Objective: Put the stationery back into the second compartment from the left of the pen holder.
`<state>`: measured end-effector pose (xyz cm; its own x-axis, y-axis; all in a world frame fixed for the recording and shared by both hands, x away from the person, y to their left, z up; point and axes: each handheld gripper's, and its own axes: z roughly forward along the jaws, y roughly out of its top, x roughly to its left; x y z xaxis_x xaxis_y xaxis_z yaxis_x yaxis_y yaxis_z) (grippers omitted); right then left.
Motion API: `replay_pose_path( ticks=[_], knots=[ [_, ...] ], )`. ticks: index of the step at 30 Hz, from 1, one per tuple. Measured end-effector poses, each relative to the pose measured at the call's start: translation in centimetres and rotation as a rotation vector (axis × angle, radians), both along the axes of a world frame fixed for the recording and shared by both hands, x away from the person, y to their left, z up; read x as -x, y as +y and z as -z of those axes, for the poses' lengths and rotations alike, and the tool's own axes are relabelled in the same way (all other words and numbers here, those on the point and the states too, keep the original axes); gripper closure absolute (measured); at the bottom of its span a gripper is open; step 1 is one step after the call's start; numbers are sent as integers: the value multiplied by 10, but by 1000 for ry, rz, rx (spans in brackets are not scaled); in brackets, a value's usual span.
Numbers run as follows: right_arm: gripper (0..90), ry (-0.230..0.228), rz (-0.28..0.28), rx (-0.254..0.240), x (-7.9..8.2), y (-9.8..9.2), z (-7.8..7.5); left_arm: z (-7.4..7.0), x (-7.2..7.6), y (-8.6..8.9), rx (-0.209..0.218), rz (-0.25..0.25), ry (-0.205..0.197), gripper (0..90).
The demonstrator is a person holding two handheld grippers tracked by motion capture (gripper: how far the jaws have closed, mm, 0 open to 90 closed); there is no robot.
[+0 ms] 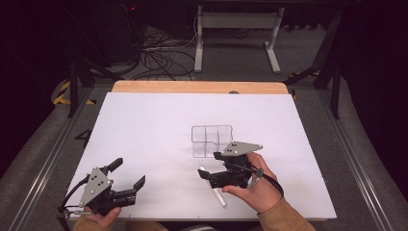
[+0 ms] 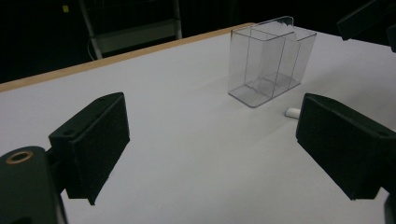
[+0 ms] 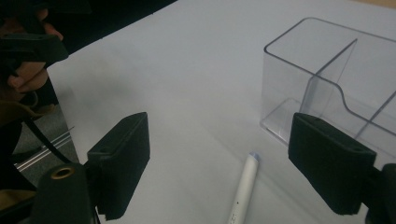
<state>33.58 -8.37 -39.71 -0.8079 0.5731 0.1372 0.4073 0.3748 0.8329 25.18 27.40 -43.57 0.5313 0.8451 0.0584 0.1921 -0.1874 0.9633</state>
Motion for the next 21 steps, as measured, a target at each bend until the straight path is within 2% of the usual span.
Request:
replay_pose_path(
  ticks=[5,13,21],
  knots=[
    [222,49,31,43,-4,1,-2,0,0,0,-1,-2,1,107],
    [252,97,45,157,-9,7,3,0,0,0,-1,-2,3,107],
    [305,184,65,221,-14,12,7,0,0,0,-6,-2,4,107]
  ],
)
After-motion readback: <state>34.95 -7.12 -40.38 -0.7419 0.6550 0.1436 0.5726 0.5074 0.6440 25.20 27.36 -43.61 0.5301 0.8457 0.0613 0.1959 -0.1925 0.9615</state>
